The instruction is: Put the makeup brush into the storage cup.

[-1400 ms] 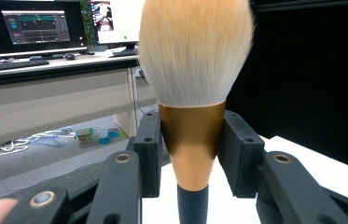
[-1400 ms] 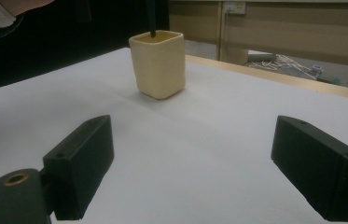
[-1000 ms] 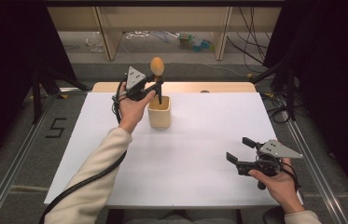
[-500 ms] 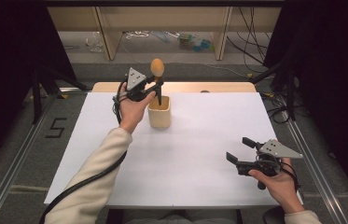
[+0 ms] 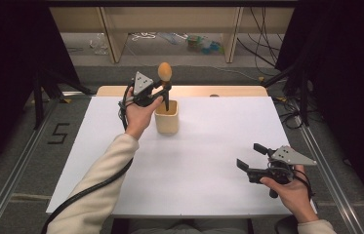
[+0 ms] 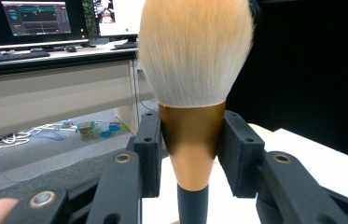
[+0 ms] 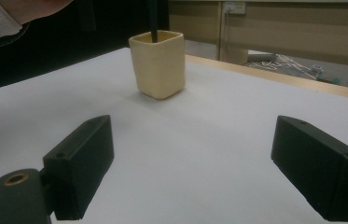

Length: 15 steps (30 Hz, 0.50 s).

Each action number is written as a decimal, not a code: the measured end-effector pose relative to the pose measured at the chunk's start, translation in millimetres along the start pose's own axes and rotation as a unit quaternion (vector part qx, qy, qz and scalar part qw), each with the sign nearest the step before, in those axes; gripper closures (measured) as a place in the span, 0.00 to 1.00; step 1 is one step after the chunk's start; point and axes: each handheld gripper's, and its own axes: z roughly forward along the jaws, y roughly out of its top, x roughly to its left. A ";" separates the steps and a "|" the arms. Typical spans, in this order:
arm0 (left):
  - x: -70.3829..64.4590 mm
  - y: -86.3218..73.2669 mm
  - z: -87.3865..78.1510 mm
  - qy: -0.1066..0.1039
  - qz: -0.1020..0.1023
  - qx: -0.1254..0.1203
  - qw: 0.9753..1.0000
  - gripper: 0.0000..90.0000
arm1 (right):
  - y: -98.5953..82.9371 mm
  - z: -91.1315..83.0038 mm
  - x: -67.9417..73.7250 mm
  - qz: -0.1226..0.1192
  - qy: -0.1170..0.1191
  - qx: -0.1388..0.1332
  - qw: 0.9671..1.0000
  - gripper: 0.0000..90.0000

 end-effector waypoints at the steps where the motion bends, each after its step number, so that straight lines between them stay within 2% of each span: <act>1: 0.1 -0.3 0.0 0.000 0.001 0.001 1.000 0.69 | 0.0 0.0 0.2 0.001 0.000 0.001 1.000 0.16; 15: 0.7 -3.8 1.8 0.002 0.000 0.003 1.000 0.69 | 0.0 0.0 0.2 0.001 0.001 0.000 1.000 0.16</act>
